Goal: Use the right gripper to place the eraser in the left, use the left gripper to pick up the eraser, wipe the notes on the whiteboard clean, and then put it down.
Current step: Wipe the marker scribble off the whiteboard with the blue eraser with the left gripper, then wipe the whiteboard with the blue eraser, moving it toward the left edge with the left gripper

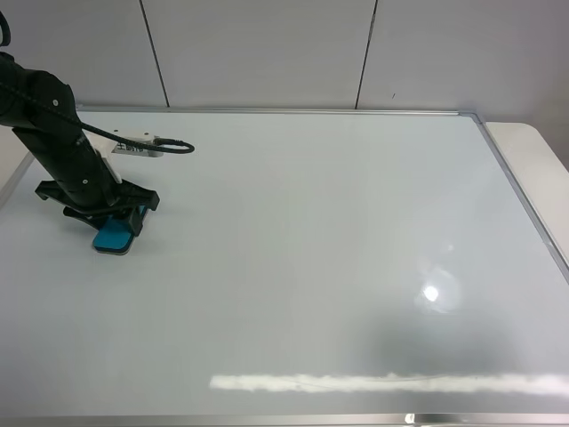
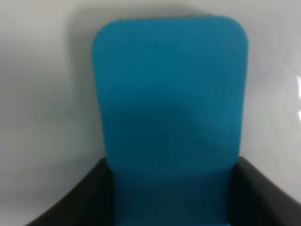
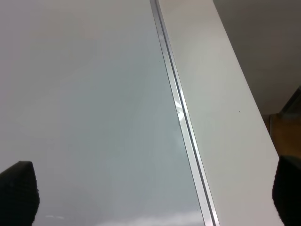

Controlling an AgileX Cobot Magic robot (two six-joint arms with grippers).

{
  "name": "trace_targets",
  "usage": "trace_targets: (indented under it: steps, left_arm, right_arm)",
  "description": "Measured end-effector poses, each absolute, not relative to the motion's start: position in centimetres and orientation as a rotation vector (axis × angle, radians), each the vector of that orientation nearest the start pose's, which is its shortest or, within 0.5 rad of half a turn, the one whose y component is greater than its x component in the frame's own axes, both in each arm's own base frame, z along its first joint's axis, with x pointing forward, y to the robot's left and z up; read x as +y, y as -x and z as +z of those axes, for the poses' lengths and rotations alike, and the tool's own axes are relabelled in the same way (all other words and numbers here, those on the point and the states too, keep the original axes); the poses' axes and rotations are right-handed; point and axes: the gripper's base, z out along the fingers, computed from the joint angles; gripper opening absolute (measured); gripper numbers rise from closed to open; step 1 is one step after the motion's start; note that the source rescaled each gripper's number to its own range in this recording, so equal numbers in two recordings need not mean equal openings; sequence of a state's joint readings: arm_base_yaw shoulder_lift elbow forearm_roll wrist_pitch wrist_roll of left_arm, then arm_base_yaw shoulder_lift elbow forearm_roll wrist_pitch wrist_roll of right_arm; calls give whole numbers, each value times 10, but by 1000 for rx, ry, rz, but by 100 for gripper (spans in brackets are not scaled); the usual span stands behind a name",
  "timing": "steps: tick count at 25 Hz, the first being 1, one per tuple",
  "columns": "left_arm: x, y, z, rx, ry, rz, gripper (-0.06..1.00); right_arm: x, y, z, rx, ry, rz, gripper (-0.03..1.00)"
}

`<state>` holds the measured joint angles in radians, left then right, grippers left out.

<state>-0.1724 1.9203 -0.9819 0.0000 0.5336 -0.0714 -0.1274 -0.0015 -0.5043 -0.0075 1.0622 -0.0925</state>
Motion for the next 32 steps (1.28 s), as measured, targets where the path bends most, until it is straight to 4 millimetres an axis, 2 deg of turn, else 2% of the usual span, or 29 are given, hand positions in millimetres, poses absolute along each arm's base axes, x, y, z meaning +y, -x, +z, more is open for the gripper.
trace_targets:
  steps: [5, 10, 15, 18, 21, 25, 28, 32]
  left_arm:
    - [-64, -328, 119, 2996, -180, -21, 7]
    - [-93, -331, 135, 3158, -244, 28, 7]
    - [-125, -352, 168, 3063, -223, -12, 7]
    - [-135, -360, 181, 3008, -190, -58, 7]
    - [-133, -367, 175, 2995, -65, -106, 7]
    - [-124, -377, 152, 3019, 71, -122, 7]
    - [-121, -378, 138, 3050, 105, -110, 7]
    - [-122, -381, 134, 3037, 109, -117, 7]
  right_arm:
    - [0, 6, 278, 2043, -36, -147, 100]
    - [0, 6, 278, 2043, -36, -147, 100]
    - [0, 6, 278, 2043, -36, -147, 100]
    - [0, 6, 278, 2043, -36, -147, 100]
    - [0, 6, 278, 2043, -36, -147, 100]
    - [0, 6, 278, 2043, -36, -147, 100]
    - [0, 6, 278, 2043, -36, -147, 100]
    - [0, 6, 278, 2043, -36, -147, 100]
